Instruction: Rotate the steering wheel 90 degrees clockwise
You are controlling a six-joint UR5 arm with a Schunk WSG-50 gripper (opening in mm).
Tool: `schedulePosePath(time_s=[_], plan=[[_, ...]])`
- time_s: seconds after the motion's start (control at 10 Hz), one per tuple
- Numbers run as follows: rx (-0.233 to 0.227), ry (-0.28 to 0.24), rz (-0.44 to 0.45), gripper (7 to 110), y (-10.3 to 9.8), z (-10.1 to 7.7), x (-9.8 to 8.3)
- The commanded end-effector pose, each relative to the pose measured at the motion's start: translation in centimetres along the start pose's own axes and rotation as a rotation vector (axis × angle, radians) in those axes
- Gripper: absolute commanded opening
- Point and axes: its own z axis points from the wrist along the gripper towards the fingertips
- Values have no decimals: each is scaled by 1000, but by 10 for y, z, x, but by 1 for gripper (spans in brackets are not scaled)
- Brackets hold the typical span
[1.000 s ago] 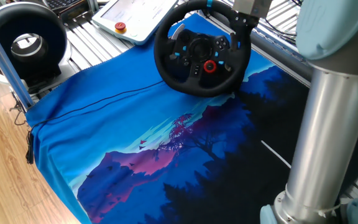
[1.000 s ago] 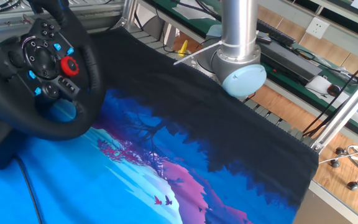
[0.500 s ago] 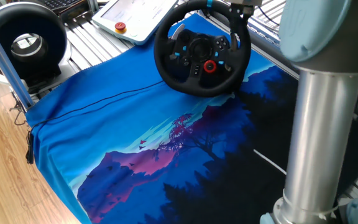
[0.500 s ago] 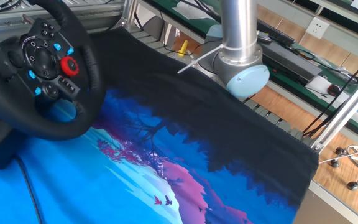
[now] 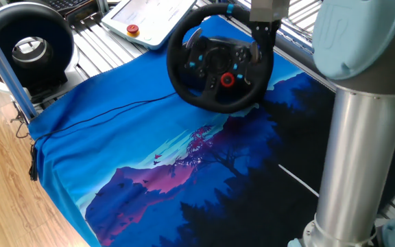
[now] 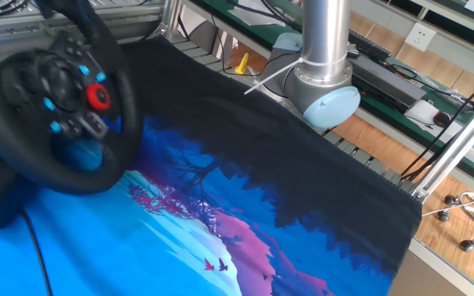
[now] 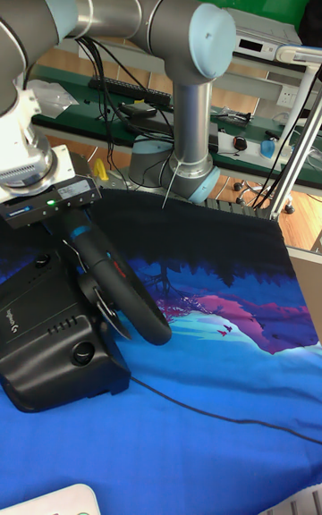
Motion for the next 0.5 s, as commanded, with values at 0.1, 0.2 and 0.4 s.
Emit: schedulePosePath(time_s=[0.1, 0.2, 0.4], plan=[[-15, 16, -18, 66, 10, 10, 17], [2, 14, -15, 66, 9, 11, 16], [11, -5, 11, 66, 12, 25, 10]])
